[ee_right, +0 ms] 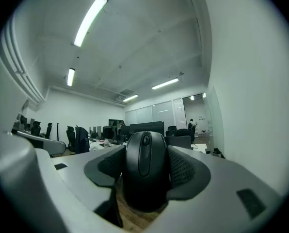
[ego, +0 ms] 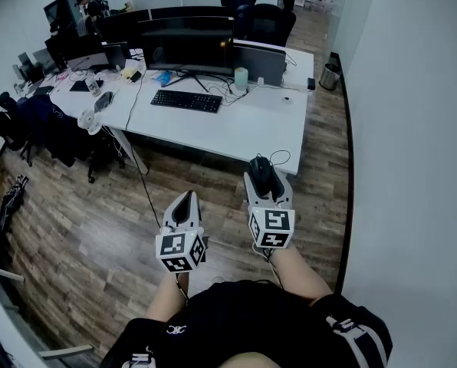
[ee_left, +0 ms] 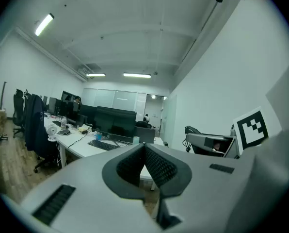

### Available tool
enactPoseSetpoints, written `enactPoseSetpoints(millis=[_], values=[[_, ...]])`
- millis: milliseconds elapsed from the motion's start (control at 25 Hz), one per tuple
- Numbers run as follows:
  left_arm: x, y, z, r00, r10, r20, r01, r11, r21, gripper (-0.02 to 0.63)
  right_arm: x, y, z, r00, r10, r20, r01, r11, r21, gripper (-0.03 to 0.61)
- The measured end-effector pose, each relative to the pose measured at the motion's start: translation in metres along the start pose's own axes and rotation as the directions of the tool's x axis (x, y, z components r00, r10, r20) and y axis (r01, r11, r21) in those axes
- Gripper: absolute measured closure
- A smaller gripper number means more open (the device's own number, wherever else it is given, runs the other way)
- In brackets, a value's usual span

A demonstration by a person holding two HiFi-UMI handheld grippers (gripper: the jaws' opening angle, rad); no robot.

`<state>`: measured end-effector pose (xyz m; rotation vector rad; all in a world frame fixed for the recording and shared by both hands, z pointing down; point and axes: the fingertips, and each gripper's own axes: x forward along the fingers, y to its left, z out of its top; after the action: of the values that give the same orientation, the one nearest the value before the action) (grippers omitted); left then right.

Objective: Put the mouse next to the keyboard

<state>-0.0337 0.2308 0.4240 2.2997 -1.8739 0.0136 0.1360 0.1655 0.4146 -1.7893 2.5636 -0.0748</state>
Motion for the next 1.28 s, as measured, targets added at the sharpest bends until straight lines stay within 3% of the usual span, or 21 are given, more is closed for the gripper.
enactPoseSetpoints(millis=[480,960,1280], values=[[-0.017,-0.003,0.008,0.999,-0.041,0.007,0.041,0.999,0.009,0.601,-0.023,0.014,0.005,1.000,-0.003,0.002,0.003,1.000,0.015,0.295],[-0.013,0.031,0.000,0.990,-0.142,-0.005,0.142,0.989,0.034,0.601,-0.007,0.043,0.001,0.997,-0.069,0.034,0.069,0.997,0.022,0.295],[0.027,0.049,-0.006,0.989,-0.149,-0.013,0.149,0.988,0.032,0.601,0.038,0.035,-0.010,0.998,-0.066,0.023,0.066,0.997,0.030,0.293]])
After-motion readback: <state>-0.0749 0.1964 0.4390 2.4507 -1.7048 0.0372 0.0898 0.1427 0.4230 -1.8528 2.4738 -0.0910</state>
